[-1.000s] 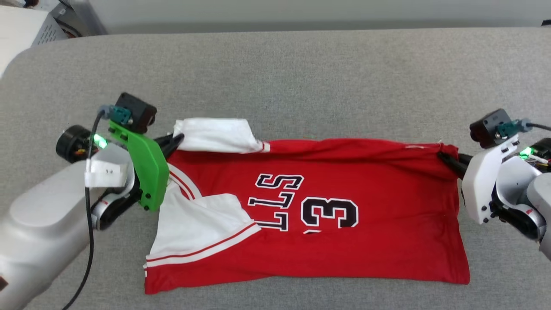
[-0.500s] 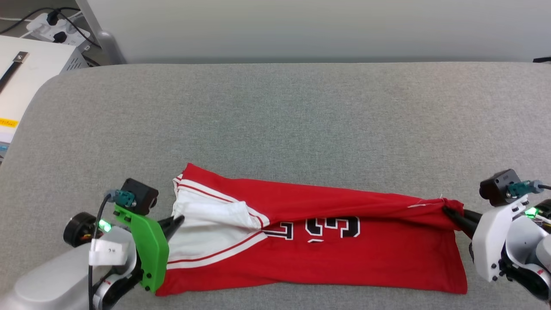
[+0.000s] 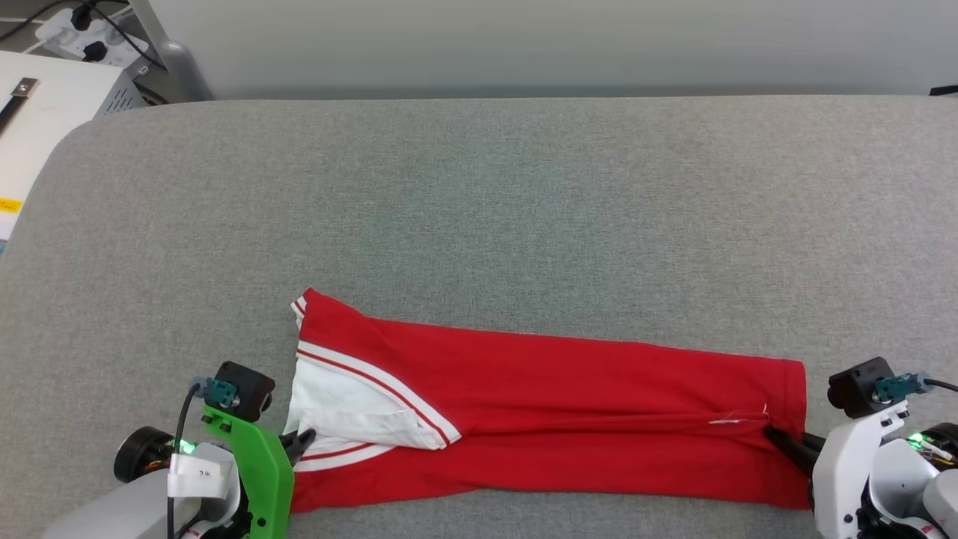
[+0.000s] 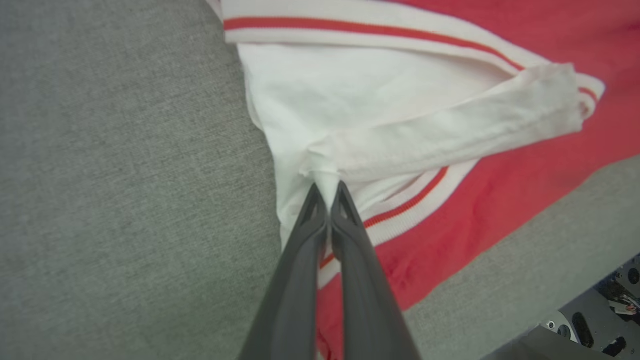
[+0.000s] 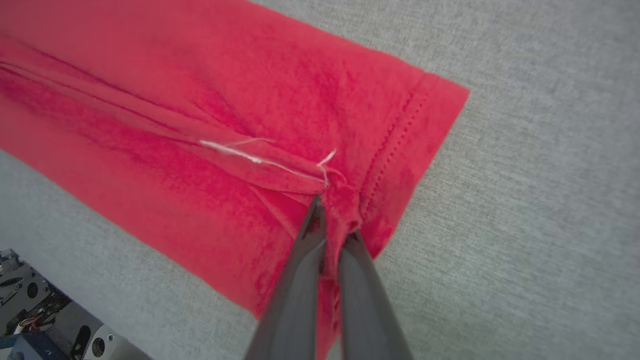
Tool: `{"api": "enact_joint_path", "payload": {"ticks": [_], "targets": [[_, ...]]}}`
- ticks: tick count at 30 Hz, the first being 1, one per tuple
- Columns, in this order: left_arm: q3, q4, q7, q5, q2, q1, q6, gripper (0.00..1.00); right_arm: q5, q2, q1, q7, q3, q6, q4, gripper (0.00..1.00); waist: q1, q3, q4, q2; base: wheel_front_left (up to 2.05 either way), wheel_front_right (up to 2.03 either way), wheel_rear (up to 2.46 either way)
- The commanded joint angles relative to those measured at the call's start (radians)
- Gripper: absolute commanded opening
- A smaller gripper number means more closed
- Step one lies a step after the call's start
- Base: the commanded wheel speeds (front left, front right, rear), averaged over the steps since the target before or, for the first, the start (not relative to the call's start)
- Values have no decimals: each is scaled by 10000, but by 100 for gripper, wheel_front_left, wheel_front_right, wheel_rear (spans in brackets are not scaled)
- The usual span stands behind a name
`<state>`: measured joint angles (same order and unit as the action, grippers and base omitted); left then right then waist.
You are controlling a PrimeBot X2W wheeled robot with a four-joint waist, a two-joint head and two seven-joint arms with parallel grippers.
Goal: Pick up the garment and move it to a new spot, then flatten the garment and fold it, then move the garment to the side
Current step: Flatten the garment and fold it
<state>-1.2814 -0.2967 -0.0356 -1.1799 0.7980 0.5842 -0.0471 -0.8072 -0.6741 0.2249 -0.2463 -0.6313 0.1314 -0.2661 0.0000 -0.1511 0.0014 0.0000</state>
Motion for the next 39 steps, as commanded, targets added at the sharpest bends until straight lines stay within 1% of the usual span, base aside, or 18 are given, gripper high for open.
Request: {"api": "enact_joint_path", "payload": {"ticks": [1,2,5,8,10,14,18,19,21,23,25,28,32,36,39], "targets": [[28,-172,135,44,-89,-129,-16,35,22,128,-139,65,190,-7,-52,67,0,-2,13,0,0,0,0],[53,-234,257,121,-112,-99,-65,100,-10,196,-162,110,276,-7,-23,100,0,15,19,0,0,0,0],[108,-267,658,413,-106,-46,-255,100,-138,286,-281,249,598,-7,265,100,0,204,44,0,0,0,0],[346,-80,1349,603,-42,-64,-611,100,-519,228,-516,287,1026,-7,796,100,0,425,77,0,0,0,0],[554,136,1875,658,11,-158,-918,100,-808,103,-727,282,1441,-7,1220,100,0,584,100,0,0,0,0],[1021,555,2677,973,153,-333,-1760,100,-1144,-250,-1166,61,2379,-7,1875,100,0,742,134,0,0,0,0],[2019,1052,2954,1413,159,-691,-2686,100,-1354,-469,-1665,-575,3330,-7,2007,100,0,756,187,0,0,0,0],[2478,1254,2962,1659,110,-825,-2890,100,-1498,-475,-1817,-884,3579,-7,1936,100,0,732,218,0,0,0,0],[3399,1600,2967,2217,-11,-1195,-3179,100,-1775,-433,-2032,-1428,3979,-7,1804,100,0,680,274,0,0,0,0],[4164,1828,2969,2815,-100,-1695,-3353,100,-2122,-266,-2148,-1912,4285,-7,1666,100,0,617,302,0,0,0,0],[4953,1988,2970,3335,-261,-2182,-3469,100,-2419,-76,-2174,-2313,4480,-7,1488,100,0,543,333,0,0,0,0],[5973,2093,2971,4128,-593,-2858,-3492,100,-2690,240,-2024,-2747,4632,-7,1158,100,0,415,426,0,0,0,0],[7277,2125,2972,5058,-1211,-3564,-3434,100,-2725,536,-1740,-3056,4643,-7,910,100,0,268,592,0,0,0,0],[8328,2137,2972,5980,-1908,-4192,-3171,100,-2627,757,-1536,-3279,4543,-7,708,100,0,132,761,0,0,0,0],[8938,2147,2972,6693,-2476,-4514,-2840,100,-2527,902,-1380,-3418,4412,-7,453,100,0,0,895,0,0,0,0]]}}
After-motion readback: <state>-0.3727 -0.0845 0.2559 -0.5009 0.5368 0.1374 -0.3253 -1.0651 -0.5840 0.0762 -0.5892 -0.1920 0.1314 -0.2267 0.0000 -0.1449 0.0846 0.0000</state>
